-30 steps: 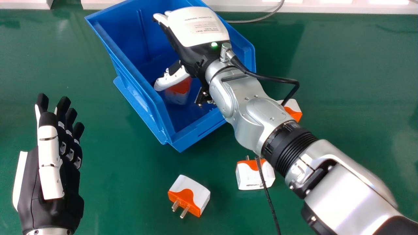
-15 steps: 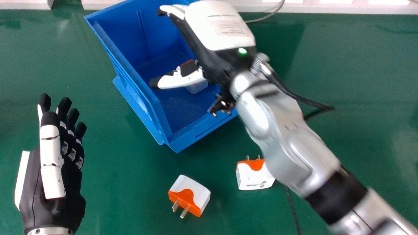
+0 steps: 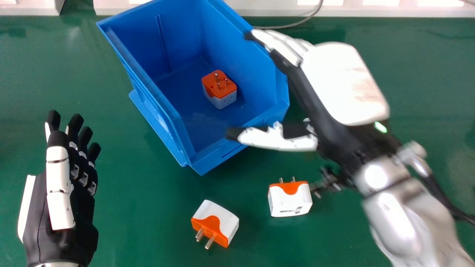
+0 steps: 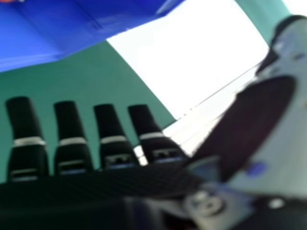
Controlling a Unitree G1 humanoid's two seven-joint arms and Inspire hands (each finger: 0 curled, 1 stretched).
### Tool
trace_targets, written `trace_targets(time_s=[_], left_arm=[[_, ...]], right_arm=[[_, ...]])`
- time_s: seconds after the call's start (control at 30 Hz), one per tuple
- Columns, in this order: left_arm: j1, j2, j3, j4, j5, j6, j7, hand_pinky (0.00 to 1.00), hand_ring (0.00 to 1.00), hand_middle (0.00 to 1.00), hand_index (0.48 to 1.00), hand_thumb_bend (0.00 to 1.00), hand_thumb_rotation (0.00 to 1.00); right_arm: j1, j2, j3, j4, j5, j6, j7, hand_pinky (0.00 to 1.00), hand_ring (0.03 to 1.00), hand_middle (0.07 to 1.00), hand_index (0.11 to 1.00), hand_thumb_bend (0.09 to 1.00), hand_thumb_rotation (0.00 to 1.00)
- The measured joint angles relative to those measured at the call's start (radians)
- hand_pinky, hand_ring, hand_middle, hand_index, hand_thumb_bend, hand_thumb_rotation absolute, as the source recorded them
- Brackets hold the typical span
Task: Pick all objects and put in blue box
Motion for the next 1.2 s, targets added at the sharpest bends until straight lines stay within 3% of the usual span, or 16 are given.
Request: trace_targets(time_s=[0.27,0.5,0.77,1.0,1.2], left_arm=[[0.0,-0.001,0.0,0.001,-0.002,0.0,-0.007,1.0,1.0,1.0,1.0,0.42,1.0],[0.0,-0.001,0.001,0.009,-0.002,0.0,-0.007,1.0,1.0,1.0,1.0,0.43,1.0],[-0.002,-0.003,0.0,0.009,-0.001,0.0,-0.001,1.0,1.0,1.0,1.0,0.44,1.0],[-0.012,-0.002,0.0,0.009,-0.002,0.0,0.001,1.0,1.0,1.0,1.0,0.44,0.99],[-0.021,-0.003,-0.001,0.01,-0.003,0.001,0.002,1.0,1.0,1.0,1.0,0.44,0.98]], right_arm=[[0.156,-0.09,-0.097,0.086,0.037,-0.229,-0.071,0.62,0.768,0.816,0.814,0.577,0.61],[0.185,-0.152,-0.115,0.255,0.003,-0.373,-0.136,0.63,0.763,0.808,0.793,0.591,0.59],[0.159,-0.162,-0.095,0.387,-0.066,-0.392,-0.141,0.67,0.788,0.834,0.821,0.602,0.57],[0.059,-0.151,-0.03,0.54,-0.117,-0.372,-0.139,0.67,0.799,0.843,0.828,0.61,0.6],[-0.037,-0.131,0.021,0.649,-0.144,-0.328,-0.133,0.68,0.794,0.832,0.815,0.631,0.53]])
